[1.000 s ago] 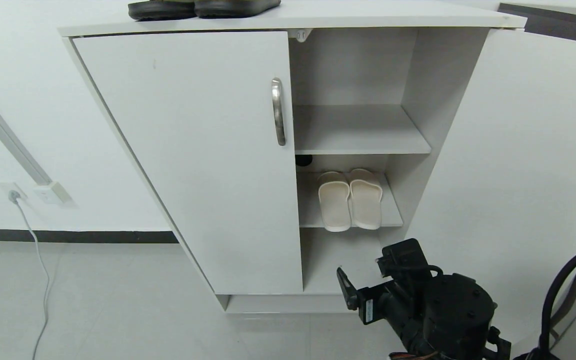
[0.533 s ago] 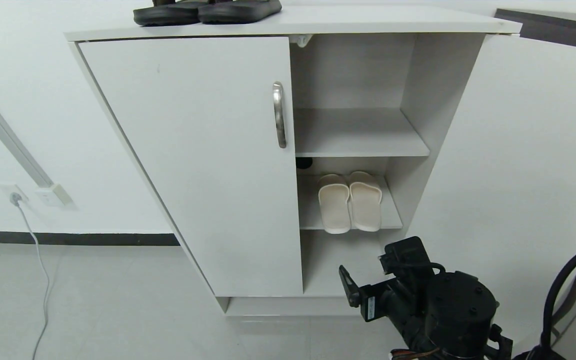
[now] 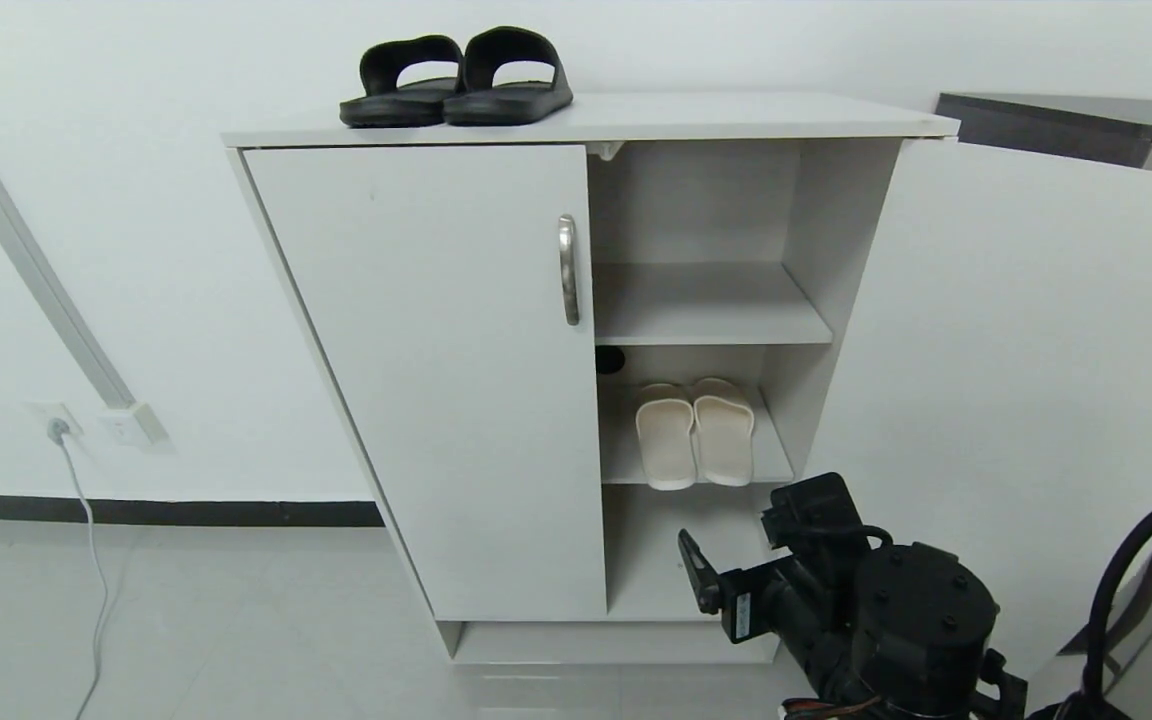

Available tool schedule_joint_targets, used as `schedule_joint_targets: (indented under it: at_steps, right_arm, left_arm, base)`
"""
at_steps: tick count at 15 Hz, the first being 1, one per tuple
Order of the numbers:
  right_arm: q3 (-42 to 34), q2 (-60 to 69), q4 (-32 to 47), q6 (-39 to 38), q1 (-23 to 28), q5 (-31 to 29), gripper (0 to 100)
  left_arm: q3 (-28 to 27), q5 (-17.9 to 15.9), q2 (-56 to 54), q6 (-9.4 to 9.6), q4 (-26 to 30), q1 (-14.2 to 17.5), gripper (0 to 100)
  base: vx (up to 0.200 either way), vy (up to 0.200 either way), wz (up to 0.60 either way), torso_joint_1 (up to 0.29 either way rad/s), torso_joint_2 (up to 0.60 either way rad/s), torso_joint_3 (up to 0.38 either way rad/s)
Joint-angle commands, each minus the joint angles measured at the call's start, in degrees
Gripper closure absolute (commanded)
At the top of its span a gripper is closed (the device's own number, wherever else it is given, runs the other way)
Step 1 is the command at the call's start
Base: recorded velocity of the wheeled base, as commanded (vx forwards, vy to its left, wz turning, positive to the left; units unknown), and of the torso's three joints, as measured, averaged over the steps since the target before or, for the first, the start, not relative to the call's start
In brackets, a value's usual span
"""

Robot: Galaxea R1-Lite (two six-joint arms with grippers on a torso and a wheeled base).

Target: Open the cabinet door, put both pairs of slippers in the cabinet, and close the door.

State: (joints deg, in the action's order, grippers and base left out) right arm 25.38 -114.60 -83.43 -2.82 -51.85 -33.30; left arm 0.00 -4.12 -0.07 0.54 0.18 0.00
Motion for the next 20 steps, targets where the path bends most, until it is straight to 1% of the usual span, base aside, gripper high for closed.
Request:
schedule_joint_targets:
  at_steps: [1, 5, 6, 9, 18, 20]
  right_arm:
    - [-0.1, -0.2, 0.0, 0.0, 0.0, 0.0, 0]
    - [-0.2, -0.2, 0.0, 0.0, 1.3, 0.0, 0]
    - [-0.3, -0.3, 0.0, 0.0, 1.4, 0.0, 0]
    - [-0.5, -0.4, -0.1, 0.0, 1.4, 0.0, 0]
    - [-0.9, -0.4, -0.1, 0.0, 1.4, 0.0, 0]
    - [-1.7, -0.5, -1.7, 0.1, 1.4, 0.0, 0]
  left_arm:
    - [0.0, 0.0, 0.1, -0.01, 0.0, 0.0, 100]
    - [0.0, 0.3, 0.1, 0.34, 0.0, 0.0, 100]
    - [0.0, 0.2, 0.1, -0.18, 0.0, 0.0, 100]
    - [0.0, 0.2, 0.1, -0.27, 0.0, 0.0, 100]
    - [0.0, 0.2, 0.1, -0.27, -0.1, 0.0, 100]
    - [0.0, 0.2, 0.1, -0.27, -0.1, 0.0, 100]
  base:
    - [0.0, 0.0, 0.0, -0.002, -0.02, 0.115]
    - [0.0, 0.0, 0.0, 0.0, 0.01, 0.044]
    - [0.0, 0.0, 0.0, 0.0, 0.0, 0.0]
    - [0.0, 0.0, 0.0, 0.0, 0.0, 0.0]
    - [0.0, 0.2, 0.0, 0.007, 0.0, 0.001]
    - [0.0, 0.2, 0.0, 0.005, 0.0, 0.002]
